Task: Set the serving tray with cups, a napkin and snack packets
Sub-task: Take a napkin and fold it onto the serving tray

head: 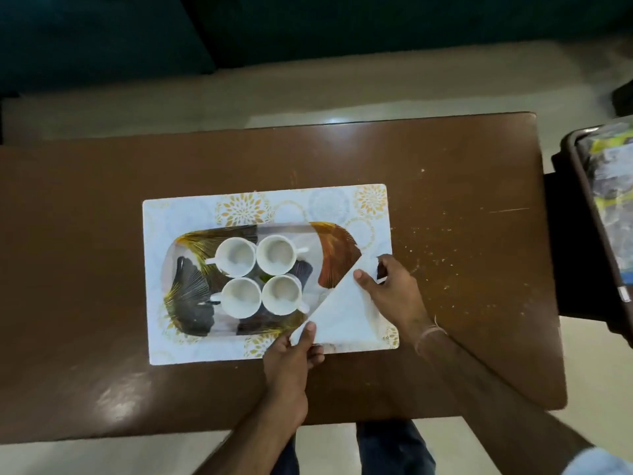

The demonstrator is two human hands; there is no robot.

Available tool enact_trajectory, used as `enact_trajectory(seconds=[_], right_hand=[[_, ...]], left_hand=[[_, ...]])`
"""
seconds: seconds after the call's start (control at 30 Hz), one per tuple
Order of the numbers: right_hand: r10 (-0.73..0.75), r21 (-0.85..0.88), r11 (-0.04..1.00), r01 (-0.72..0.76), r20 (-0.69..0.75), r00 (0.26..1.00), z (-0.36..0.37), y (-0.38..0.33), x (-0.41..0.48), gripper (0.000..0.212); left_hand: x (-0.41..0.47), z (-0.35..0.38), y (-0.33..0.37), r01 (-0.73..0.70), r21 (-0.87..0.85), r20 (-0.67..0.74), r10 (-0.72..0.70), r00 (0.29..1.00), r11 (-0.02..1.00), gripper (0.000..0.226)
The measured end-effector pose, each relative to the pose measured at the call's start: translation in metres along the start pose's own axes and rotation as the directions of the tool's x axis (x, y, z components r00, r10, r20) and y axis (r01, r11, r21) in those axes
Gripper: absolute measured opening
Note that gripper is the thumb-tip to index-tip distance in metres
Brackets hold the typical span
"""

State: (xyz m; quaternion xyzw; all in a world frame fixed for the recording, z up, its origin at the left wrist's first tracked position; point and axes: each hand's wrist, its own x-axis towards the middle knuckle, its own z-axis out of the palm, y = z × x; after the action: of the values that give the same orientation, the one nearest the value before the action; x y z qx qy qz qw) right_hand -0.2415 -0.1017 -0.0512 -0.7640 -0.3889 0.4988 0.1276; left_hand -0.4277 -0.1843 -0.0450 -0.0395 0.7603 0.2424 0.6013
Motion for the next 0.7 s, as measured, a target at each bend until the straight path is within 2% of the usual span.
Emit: enact_trajectory(seconds=[0.13,0.23,0.33,0.47,0.6,0.7], right_hand=[[-0.004,-0.023,1.0,0.002,-0.093,0.996,0.017,-0.003,0.0,0.034],[-0.002,0.003,1.0,0.002,-0.135,0.991,0.025,-0.003,-0.004,0.038],[0.025,0.016,1.0,-0.023,-0.158,0.987,0.029,-0.008,-0.008,0.05],[-0.035,-0.076,0.997,0.02,-0.203,0.979,0.033,-0.014,-0.015,0.067],[-0.024,-0.062,0.998,0.013,-0.173,0.985,0.033,-0.015,-0.018,0.069],[-0.027,-0.024,0.999,0.023,-0.209,0.978,0.028,-0.013,-0.017,0.064]], left_hand=[[0.009,-0.012,0.005,-0.093,0.032,-0.064,0.094,0.993,0.995,0.027],[0.012,-0.015,0.011,-0.168,0.176,-0.111,0.19,0.976,0.97,0.027],[0.017,-0.02,0.016,-0.227,0.356,-0.12,0.285,0.951,0.907,0.04],[0.022,-0.028,0.021,-0.185,0.577,-0.137,0.317,0.938,0.796,0.057],[0.016,-0.033,0.024,-0.195,0.71,-0.125,0.393,0.911,0.677,0.055],[0.001,-0.032,0.024,-0.275,0.764,-0.034,0.462,0.886,0.584,0.049]])
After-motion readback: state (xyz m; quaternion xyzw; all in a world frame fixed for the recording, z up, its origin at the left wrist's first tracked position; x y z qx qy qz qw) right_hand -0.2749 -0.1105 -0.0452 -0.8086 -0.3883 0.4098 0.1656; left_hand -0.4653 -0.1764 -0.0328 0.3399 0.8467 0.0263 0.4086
